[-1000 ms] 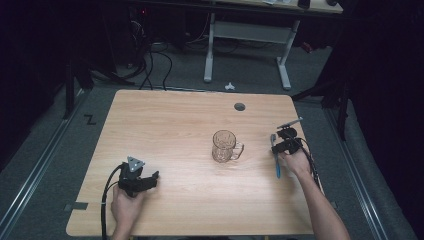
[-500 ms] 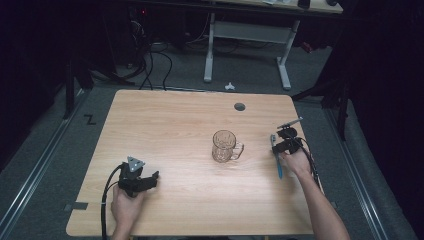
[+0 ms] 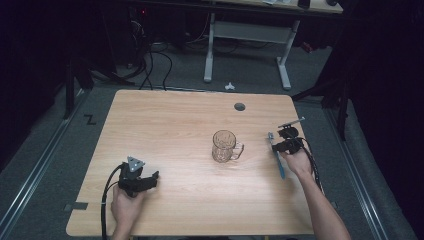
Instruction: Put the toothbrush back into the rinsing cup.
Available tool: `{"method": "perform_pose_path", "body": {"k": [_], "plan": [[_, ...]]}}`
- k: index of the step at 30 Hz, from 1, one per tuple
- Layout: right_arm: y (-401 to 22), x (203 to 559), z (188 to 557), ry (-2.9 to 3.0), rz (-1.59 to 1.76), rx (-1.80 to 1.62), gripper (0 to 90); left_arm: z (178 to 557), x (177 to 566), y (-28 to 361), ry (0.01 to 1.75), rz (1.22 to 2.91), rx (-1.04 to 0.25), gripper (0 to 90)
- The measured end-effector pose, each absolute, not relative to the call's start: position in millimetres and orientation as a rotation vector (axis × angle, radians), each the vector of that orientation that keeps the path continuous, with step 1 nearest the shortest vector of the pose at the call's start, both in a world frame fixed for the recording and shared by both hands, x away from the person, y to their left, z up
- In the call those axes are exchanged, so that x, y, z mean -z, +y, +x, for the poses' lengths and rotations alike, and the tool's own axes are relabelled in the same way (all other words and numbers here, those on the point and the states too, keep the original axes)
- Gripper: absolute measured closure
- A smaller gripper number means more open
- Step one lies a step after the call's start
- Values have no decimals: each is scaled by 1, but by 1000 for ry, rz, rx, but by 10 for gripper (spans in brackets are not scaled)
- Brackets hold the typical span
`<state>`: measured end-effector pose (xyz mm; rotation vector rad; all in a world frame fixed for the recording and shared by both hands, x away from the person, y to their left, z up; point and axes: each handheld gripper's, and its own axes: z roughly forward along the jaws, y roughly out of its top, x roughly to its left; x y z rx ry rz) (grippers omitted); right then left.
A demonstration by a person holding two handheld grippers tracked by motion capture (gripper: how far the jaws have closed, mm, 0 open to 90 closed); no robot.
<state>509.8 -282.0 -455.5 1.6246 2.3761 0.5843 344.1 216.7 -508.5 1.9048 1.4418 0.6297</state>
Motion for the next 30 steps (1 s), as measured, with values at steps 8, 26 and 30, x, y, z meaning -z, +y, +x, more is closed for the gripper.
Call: {"method": "perform_pose_path", "body": {"k": [8, 26, 30], "plan": [[-279, 440, 499, 2368, 1573, -678, 794, 344, 508, 217, 1442, 1905, -630, 238], [-273, 412, 473, 2354, 1448, -896, 796, 344, 508, 217, 1442, 1905, -630, 238], [-271, 407, 467, 2352, 1431, -970, 796, 344, 509, 217, 1442, 1905, -630, 238]]}}
